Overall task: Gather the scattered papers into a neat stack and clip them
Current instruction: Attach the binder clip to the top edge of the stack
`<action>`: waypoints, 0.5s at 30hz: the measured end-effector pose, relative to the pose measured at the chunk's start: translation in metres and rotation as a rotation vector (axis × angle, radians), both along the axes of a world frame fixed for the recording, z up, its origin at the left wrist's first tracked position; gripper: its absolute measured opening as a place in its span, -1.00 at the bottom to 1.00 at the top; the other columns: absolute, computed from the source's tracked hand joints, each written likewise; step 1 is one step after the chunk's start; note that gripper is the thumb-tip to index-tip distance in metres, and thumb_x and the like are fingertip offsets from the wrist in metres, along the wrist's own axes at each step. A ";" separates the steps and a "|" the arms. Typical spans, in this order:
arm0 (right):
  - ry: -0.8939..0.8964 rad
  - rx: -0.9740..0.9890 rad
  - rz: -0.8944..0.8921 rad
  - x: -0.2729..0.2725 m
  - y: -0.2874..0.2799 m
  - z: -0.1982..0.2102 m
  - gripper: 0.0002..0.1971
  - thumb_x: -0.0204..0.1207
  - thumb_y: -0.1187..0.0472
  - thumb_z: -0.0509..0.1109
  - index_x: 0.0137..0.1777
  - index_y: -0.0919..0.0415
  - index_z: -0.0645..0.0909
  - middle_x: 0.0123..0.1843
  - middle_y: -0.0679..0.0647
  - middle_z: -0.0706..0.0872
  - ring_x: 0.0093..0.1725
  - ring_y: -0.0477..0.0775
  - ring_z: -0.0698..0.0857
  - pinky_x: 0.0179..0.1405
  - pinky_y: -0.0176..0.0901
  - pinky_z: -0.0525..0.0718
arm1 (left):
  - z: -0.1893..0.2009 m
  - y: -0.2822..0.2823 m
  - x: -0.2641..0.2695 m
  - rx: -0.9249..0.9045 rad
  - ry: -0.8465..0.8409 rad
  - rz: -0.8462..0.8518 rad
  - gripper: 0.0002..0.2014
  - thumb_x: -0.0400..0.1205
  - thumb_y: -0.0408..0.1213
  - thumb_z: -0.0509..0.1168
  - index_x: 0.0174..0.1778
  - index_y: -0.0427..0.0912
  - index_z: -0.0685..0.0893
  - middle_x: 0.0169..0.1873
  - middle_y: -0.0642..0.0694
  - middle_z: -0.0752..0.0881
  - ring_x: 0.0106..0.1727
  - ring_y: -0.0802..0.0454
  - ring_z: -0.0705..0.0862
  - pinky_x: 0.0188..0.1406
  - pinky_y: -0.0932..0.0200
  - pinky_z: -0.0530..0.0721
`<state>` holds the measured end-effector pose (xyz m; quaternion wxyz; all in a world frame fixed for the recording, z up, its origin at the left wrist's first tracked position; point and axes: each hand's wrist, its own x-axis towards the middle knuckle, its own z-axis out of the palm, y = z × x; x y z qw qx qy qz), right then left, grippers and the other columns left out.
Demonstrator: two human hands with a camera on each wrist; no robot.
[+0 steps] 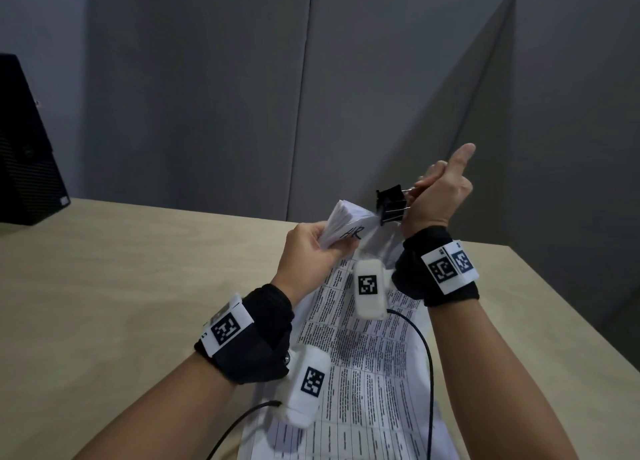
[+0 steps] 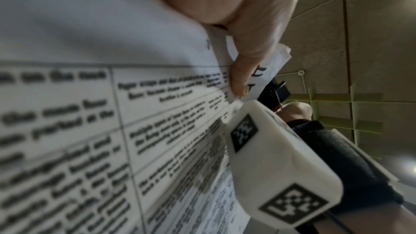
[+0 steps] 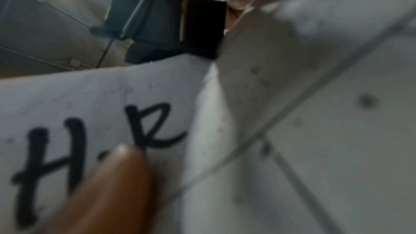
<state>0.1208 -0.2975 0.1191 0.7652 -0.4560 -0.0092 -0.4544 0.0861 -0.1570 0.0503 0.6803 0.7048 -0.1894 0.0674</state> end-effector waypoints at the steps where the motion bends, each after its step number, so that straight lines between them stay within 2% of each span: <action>1: 0.001 -0.013 0.005 0.000 0.000 0.000 -0.24 0.71 0.02 0.03 -0.84 0.05 0.18 -0.82 -0.14 0.21 -0.75 -0.12 0.16 -0.64 -0.28 0.19 | -0.001 0.001 0.000 0.002 -0.010 0.000 -0.85 0.50 -0.36 0.45 -0.33 -0.02 0.74 -0.43 -0.02 0.74 -0.32 0.04 0.65 -0.30 0.25 0.65; 2: 0.006 -0.032 0.004 0.000 0.000 0.001 -0.24 0.71 0.03 0.04 -0.84 0.05 0.18 -0.82 -0.15 0.21 -0.75 -0.12 0.16 -0.64 -0.29 0.18 | -0.001 0.001 -0.001 0.005 -0.020 0.004 -0.85 0.50 -0.35 0.45 -0.35 -0.02 0.74 -0.49 0.10 0.73 -0.36 0.11 0.64 -0.35 0.33 0.62; 5: 0.011 -0.108 -0.001 -0.001 0.000 0.002 -0.25 0.70 0.03 0.06 -0.84 0.06 0.20 -0.81 -0.17 0.22 -0.75 -0.11 0.17 -0.62 -0.27 0.17 | -0.003 0.001 -0.003 0.018 -0.067 0.007 -0.83 0.49 -0.35 0.45 -0.39 -0.02 0.73 -0.61 0.24 0.68 -0.50 0.33 0.58 -0.46 0.48 0.53; 8: -0.001 -0.126 0.014 -0.003 -0.002 0.004 -0.24 0.70 0.03 0.05 -0.85 0.08 0.22 -0.82 -0.18 0.23 -0.74 -0.10 0.19 -0.60 -0.24 0.17 | -0.004 0.000 -0.004 0.024 -0.142 0.010 -0.77 0.50 -0.38 0.44 -0.42 0.03 0.69 -0.64 0.30 0.62 -0.55 0.39 0.53 -0.47 0.53 0.46; 9: 0.009 -0.134 0.022 -0.003 -0.003 0.005 -0.24 0.70 0.03 0.05 -0.85 0.08 0.22 -0.82 -0.18 0.22 -0.74 -0.10 0.19 -0.60 -0.24 0.17 | -0.006 0.000 -0.004 0.040 -0.176 0.023 -0.78 0.50 -0.39 0.44 -0.39 0.01 0.71 -0.65 0.31 0.62 -0.55 0.40 0.52 -0.47 0.54 0.45; 11: 0.042 -0.169 0.053 -0.005 -0.003 0.005 -0.25 0.70 0.02 0.05 -0.84 0.07 0.20 -0.81 -0.16 0.21 -0.75 -0.09 0.18 -0.62 -0.30 0.16 | -0.009 -0.001 -0.005 0.063 -0.216 0.037 -0.93 0.50 -0.39 0.44 -0.28 -0.17 0.80 -0.62 0.35 0.64 -0.53 0.39 0.55 -0.46 0.52 0.49; 13: 0.097 -0.208 0.088 -0.005 -0.004 0.005 -0.30 0.70 0.02 0.07 -0.77 0.09 0.18 -0.81 -0.14 0.19 -0.76 -0.09 0.16 -0.66 -0.38 0.12 | -0.010 -0.001 -0.007 0.068 -0.229 0.037 -0.93 0.50 -0.38 0.44 -0.15 -0.26 0.82 -0.56 0.31 0.68 -0.49 0.36 0.57 -0.44 0.50 0.53; 15: 0.148 -0.266 0.089 -0.006 -0.004 0.003 -0.36 0.70 0.02 0.09 -0.68 0.17 0.15 -0.79 -0.11 0.18 -0.76 -0.10 0.15 -0.69 -0.42 0.10 | -0.008 -0.001 -0.006 0.053 -0.218 0.026 -0.91 0.49 -0.38 0.45 -0.15 -0.31 0.81 -0.47 0.11 0.74 -0.43 0.28 0.57 -0.39 0.42 0.59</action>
